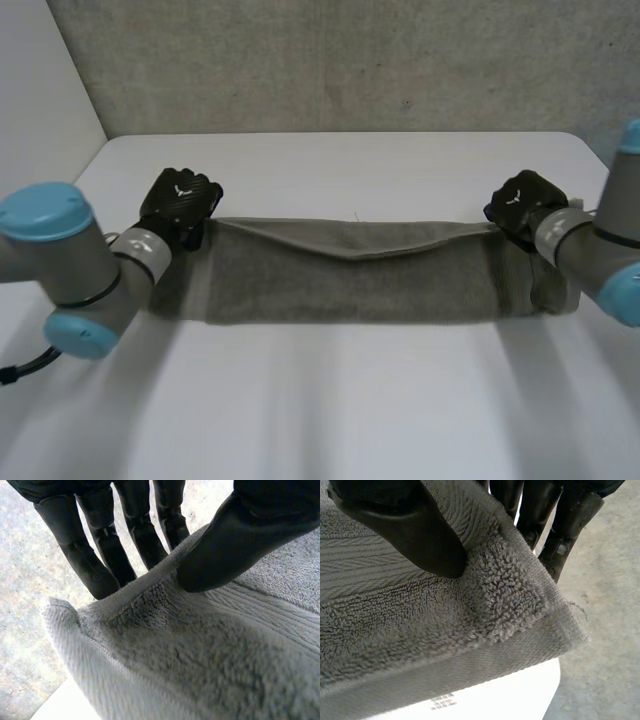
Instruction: Fold the towel.
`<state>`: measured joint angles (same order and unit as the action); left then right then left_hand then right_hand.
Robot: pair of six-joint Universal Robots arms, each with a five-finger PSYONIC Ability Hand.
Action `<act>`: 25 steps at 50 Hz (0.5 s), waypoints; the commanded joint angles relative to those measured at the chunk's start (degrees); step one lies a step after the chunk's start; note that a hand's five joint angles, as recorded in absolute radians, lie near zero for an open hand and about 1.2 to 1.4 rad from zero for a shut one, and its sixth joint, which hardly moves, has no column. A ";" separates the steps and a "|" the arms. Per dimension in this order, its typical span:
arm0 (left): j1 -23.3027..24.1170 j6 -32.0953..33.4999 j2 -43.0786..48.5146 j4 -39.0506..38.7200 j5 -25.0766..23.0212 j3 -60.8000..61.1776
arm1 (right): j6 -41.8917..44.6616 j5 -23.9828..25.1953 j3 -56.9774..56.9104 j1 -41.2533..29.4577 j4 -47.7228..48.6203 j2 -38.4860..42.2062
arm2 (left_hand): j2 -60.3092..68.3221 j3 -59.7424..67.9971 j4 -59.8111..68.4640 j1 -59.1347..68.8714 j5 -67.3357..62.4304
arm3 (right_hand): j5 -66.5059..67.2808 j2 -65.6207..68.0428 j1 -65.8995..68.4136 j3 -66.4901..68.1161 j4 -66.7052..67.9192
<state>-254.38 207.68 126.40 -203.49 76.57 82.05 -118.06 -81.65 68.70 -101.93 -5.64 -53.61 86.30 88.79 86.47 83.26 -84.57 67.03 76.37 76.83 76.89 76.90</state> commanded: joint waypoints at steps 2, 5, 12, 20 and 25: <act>0.64 0.09 13.77 2.66 3.41 -16.37 | 0.28 -0.70 -7.25 -1.34 10.81 10.09 | -6.30 -8.79 -6.47 -3.26 14.57 | 2.97 3.63 3.17 3.11 3.10; 0.99 0.09 16.24 3.19 3.68 -19.45 | 0.29 -0.70 -8.84 -1.51 13.28 12.29 | -6.30 -8.79 -6.47 -3.26 14.57 | 2.97 3.63 3.17 3.11 3.10; 1.78 0.00 18.97 3.36 3.77 -23.24 | 0.11 -0.79 -12.09 -1.51 16.89 16.51 | -6.30 -8.79 -6.47 -3.26 14.57 | 2.97 3.63 3.17 3.11 3.10; 4.07 0.09 17.83 7.41 5.52 -23.07 | -2.00 -6.15 -12.62 -2.66 17.68 17.48 | -75.92 -78.41 -76.08 -72.88 84.18 | -67.03 -66.37 -66.83 -66.89 -66.90; 4.24 -0.87 11.61 10.21 9.03 -20.89 | -11.81 -9.05 -10.18 -3.62 18.21 11.01 | -75.92 -78.41 -76.08 -72.88 84.18 | -67.03 -66.37 -66.83 -66.89 -66.90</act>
<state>-250.67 207.63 143.57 -196.04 82.42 59.11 -121.33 -87.99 56.32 -104.60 12.23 -36.60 15.43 15.03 15.49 15.73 -13.40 3.19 14.16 13.83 13.99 14.76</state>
